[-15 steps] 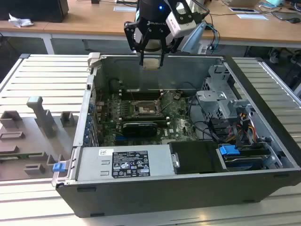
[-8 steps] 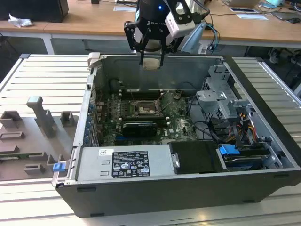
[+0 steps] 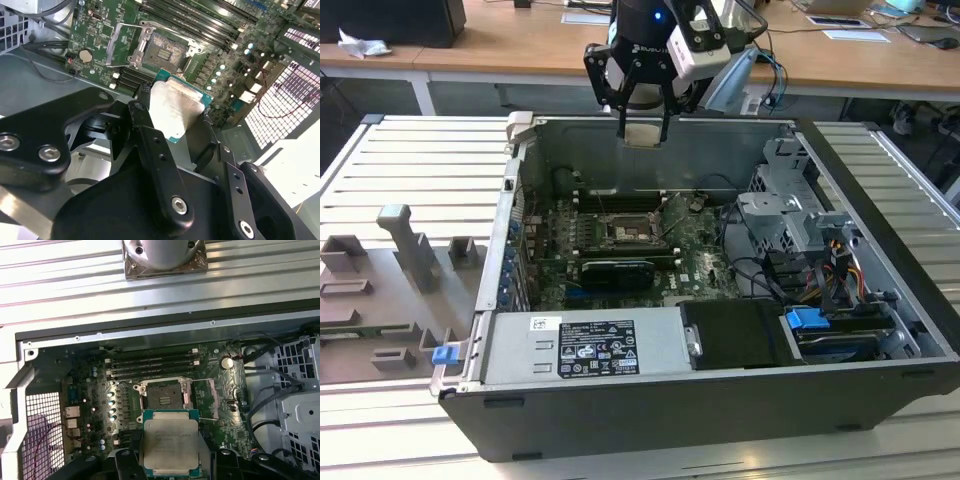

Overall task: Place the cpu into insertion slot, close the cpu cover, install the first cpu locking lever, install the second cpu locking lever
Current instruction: 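Place the cpu into insertion slot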

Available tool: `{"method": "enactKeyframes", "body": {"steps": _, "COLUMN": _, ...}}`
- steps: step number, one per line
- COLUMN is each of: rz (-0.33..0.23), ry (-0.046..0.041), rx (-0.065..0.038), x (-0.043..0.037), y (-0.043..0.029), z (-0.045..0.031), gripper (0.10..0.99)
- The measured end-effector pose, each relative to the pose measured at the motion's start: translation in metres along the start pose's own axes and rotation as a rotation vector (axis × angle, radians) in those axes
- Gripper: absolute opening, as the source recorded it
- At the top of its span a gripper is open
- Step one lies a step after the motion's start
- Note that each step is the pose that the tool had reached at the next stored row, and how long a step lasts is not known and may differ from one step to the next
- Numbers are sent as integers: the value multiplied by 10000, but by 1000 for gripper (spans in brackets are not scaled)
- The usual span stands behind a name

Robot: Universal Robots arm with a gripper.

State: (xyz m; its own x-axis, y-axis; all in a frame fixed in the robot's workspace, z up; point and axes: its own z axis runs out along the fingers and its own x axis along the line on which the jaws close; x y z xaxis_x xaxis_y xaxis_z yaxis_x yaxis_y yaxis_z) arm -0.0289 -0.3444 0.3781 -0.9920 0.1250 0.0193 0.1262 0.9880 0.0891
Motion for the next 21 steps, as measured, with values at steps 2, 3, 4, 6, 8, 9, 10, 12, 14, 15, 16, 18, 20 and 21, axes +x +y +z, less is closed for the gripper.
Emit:
{"method": "enactKeyframes", "body": {"steps": 2, "rz": 88, "ry": -8, "rx": -2, "x": 0, "y": 0, "z": 0, "gripper": 529}}
{"method": "enactKeyframes", "body": {"steps": 3, "rz": 154, "ry": -14, "rx": -3, "x": 0, "y": 0, "z": 0, "gripper": 529}}
{"method": "enactKeyframes", "body": {"steps": 4, "rz": 183, "ry": -16, "rx": -3, "x": 0, "y": 0, "z": 0, "gripper": 529}}
{"method": "enactKeyframes", "body": {"steps": 6, "rz": 243, "ry": -21, "rx": -4, "x": 0, "y": 0, "z": 0, "gripper": 529}}
{"method": "enactKeyframes", "body": {"steps": 8, "rz": 293, "ry": -26, "rx": -5, "x": 0, "y": 0, "z": 0, "gripper": 529}}
{"method": "enactKeyframes", "body": {"steps": 9, "rz": 329, "ry": -29, "rx": -6, "x": 0, "y": 0, "z": 0, "gripper": 529}}
{"method": "enactKeyframes", "body": {"steps": 10, "rz": 401, "ry": -36, "rx": -8, "x": 0, "y": 0, "z": 0, "gripper": 529}}
{"method": "enactKeyframes", "body": {"steps": 12, "rz": 458, "ry": -41, "rx": -8, "x": 0, "y": 0, "z": 0, "gripper": 529}}
{"method": "enactKeyframes", "body": {"steps": 14, "rz": 527, "ry": -48, "rx": -10, "x": 0, "y": 0, "z": 0, "gripper": 529}}
{"method": "enactKeyframes", "body": {"steps": 15, "rz": 568, "ry": -50, "rx": -11, "x": 0, "y": 0, "z": 0, "gripper": 529}}
{"method": "enactKeyframes", "body": {"steps": 16, "rz": 605, "ry": -54, "rx": -12, "x": 0, "y": 0, "z": 0, "gripper": 529}}
{"method": "enactKeyframes", "body": {"steps": 18, "rz": 684, "ry": -61, "rx": -13, "x": 0, "y": 0, "z": 0, "gripper": 529}}
{"method": "enactKeyframes", "body": {"steps": 20, "rz": 713, "ry": -64, "rx": -14, "x": 0, "y": 0, "z": 0, "gripper": 529}}
{"method": "enactKeyframes", "body": {"steps": 21, "rz": 743, "ry": -66, "rx": -15, "x": 0, "y": 0, "z": 0, "gripper": 529}}
